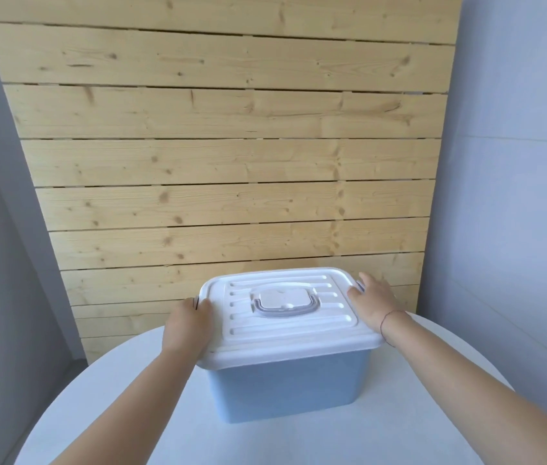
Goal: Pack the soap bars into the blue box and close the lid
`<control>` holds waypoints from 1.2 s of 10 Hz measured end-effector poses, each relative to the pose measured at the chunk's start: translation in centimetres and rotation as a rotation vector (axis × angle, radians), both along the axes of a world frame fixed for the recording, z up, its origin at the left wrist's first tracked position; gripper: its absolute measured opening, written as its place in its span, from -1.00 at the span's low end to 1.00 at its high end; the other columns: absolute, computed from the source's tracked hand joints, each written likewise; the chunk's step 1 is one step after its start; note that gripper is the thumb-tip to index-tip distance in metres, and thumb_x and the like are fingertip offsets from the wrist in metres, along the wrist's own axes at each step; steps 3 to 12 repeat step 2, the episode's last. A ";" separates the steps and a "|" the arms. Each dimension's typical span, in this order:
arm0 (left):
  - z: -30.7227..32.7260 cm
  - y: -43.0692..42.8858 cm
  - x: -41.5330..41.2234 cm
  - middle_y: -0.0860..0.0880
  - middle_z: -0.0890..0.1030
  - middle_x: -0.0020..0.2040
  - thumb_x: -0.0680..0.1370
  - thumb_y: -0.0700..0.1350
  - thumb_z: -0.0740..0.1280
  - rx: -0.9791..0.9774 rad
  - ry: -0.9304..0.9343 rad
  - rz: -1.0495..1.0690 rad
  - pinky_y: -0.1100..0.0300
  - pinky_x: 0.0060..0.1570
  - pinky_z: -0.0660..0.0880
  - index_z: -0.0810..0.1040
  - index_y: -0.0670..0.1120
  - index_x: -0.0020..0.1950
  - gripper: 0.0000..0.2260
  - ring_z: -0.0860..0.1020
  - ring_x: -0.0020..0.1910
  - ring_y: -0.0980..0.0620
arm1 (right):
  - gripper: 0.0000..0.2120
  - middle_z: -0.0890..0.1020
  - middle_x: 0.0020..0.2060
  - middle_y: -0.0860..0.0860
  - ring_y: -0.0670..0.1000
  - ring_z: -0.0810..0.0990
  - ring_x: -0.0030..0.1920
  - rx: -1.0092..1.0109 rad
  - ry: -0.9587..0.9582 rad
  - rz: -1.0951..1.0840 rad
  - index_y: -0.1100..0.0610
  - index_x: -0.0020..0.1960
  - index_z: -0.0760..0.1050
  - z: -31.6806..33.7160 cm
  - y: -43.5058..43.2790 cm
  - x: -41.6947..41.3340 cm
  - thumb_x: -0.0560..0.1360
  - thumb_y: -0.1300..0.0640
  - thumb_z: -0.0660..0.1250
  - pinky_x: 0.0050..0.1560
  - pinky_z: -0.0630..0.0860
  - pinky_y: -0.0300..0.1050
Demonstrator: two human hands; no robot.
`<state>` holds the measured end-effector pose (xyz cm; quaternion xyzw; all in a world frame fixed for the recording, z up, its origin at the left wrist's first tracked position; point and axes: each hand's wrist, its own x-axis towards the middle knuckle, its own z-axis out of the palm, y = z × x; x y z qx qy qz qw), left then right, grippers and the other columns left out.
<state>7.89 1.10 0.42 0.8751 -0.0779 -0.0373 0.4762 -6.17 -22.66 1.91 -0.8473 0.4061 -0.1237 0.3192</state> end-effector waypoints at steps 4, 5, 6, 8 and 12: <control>-2.4 1.2 1.2 -0.20 0.61 -0.04 0.56 -0.08 0.24 -0.096 0.044 -0.116 0.22 -0.24 0.36 0.49 -0.12 0.03 -0.86 0.51 -0.17 -0.06 | -0.51 0.03 0.51 -0.16 0.07 0.12 0.49 -0.143 0.093 0.288 -0.13 0.47 0.14 0.2 0.5 -1.7 0.56 -0.19 0.05 0.36 0.18 -0.12; -2.4 1.2 1.2 -0.20 0.61 -0.04 0.56 -0.08 0.24 -0.096 0.044 -0.116 0.22 -0.24 0.36 0.49 -0.12 0.03 -0.86 0.51 -0.17 -0.06 | -0.51 0.03 0.51 -0.16 0.07 0.12 0.49 -0.143 0.093 0.288 -0.13 0.47 0.14 0.2 0.5 -1.7 0.56 -0.19 0.05 0.36 0.18 -0.12; -2.4 1.2 1.2 -0.20 0.61 -0.04 0.56 -0.08 0.24 -0.096 0.044 -0.116 0.22 -0.24 0.36 0.49 -0.12 0.03 -0.86 0.51 -0.17 -0.06 | -0.51 0.03 0.51 -0.16 0.07 0.12 0.49 -0.143 0.093 0.288 -0.13 0.47 0.14 0.2 0.5 -1.7 0.56 -0.19 0.05 0.36 0.18 -0.12; -2.4 1.2 1.2 -0.20 0.61 -0.04 0.56 -0.08 0.24 -0.096 0.044 -0.116 0.22 -0.24 0.36 0.49 -0.12 0.03 -0.86 0.51 -0.17 -0.06 | -0.51 0.03 0.51 -0.16 0.07 0.12 0.49 -0.143 0.093 0.288 -0.13 0.47 0.14 0.2 0.5 -1.7 0.56 -0.19 0.05 0.36 0.18 -0.12; -2.4 1.2 1.2 -0.20 0.61 -0.04 0.56 -0.08 0.24 -0.096 0.044 -0.116 0.22 -0.24 0.36 0.49 -0.12 0.03 -0.86 0.51 -0.17 -0.06 | -0.51 0.03 0.51 -0.16 0.07 0.12 0.49 -0.143 0.093 0.288 -0.13 0.47 0.14 0.2 0.5 -1.7 0.56 -0.19 0.05 0.36 0.18 -0.12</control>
